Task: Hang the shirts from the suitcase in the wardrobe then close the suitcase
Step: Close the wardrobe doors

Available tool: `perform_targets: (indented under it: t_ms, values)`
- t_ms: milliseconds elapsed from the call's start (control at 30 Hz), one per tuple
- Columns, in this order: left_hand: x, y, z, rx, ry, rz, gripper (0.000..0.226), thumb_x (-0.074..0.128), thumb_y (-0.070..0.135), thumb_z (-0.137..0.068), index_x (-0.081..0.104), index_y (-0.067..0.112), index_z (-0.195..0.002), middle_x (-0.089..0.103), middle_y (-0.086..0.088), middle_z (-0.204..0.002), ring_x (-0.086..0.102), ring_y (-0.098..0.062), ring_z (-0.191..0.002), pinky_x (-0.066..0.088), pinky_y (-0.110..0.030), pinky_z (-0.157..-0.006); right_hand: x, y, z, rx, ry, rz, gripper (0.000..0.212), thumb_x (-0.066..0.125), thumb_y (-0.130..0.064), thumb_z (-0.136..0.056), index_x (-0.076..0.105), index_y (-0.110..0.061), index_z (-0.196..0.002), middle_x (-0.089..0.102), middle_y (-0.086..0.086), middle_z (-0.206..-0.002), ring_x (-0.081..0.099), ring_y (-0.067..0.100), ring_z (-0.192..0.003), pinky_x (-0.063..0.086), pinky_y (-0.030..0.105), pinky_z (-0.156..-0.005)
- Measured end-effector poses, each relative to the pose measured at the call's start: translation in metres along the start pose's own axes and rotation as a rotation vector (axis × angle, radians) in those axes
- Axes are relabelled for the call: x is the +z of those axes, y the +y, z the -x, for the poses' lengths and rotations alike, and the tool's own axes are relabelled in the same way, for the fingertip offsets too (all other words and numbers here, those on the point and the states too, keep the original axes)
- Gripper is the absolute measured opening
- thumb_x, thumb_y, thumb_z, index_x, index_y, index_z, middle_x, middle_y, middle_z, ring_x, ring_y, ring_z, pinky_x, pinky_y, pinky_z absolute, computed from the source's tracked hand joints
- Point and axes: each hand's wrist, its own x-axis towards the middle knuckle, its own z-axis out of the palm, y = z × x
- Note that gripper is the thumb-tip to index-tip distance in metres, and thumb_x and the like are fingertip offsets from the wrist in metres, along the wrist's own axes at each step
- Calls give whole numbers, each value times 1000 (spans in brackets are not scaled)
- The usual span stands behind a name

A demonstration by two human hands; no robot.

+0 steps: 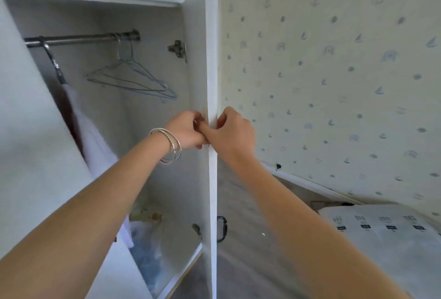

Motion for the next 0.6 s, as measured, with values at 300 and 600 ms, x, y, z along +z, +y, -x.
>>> perform_targets:
  t_ms: [300,600]
  values:
    - [-79,-64,55,-134,192,-4,19,61,2,-71,48,13,-64,67,-9,-59,67,-16,-51,52,-28,-53,72,-68,16,-165,-266,-141,46,59,-61,-79,47,-18,-85,51,-7,-74,46,7,-64,35,18,-56]
    - [-108,-93,60,-332,131,81,19,61,17,-82,55,13,-64,67,-3,-59,70,-22,-61,52,-23,-52,117,-91,-16,-314,-433,-108,44,62,-57,-78,39,-20,-72,42,-6,-64,41,8,-58,34,17,-57]
